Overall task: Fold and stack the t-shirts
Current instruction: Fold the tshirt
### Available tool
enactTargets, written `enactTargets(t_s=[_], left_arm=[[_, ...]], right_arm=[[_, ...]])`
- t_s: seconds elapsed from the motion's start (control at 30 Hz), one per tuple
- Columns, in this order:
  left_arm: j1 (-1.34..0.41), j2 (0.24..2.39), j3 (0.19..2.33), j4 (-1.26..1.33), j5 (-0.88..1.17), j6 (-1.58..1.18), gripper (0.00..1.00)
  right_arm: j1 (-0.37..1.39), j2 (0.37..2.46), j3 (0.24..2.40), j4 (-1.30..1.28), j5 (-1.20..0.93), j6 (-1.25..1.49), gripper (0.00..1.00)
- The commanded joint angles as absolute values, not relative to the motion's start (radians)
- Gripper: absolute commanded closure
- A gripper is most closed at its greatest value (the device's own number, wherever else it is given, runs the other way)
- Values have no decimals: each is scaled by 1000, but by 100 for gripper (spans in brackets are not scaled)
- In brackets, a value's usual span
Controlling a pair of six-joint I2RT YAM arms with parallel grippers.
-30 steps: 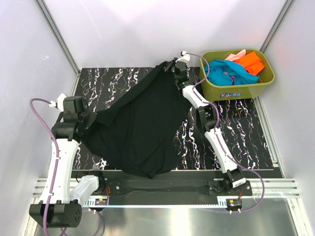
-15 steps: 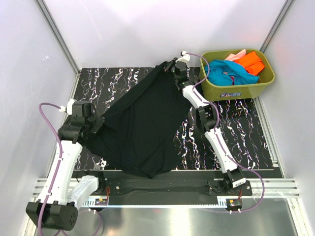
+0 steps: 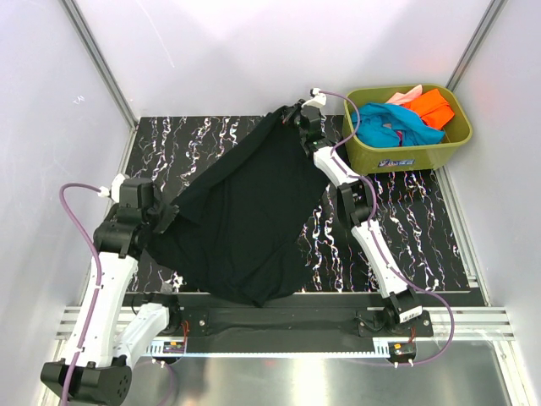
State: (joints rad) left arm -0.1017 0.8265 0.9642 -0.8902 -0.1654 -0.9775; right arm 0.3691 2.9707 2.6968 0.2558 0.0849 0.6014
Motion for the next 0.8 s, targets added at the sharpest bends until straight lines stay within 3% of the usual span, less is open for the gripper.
enactTargets(t_s=[0.0, 0.33, 0.77], left_arm=[[-130, 822, 994, -871, -149, -1020, 100], [-239, 825, 965, -854, -172, -1086, 100], [-242, 819, 861, -818, -117, -1092, 99]], right_arm=[[359, 2907, 2717, 276, 87, 604, 94], [359, 2907, 2714, 273, 83, 598, 94], [357, 2890, 2674, 250, 103, 598, 94]])
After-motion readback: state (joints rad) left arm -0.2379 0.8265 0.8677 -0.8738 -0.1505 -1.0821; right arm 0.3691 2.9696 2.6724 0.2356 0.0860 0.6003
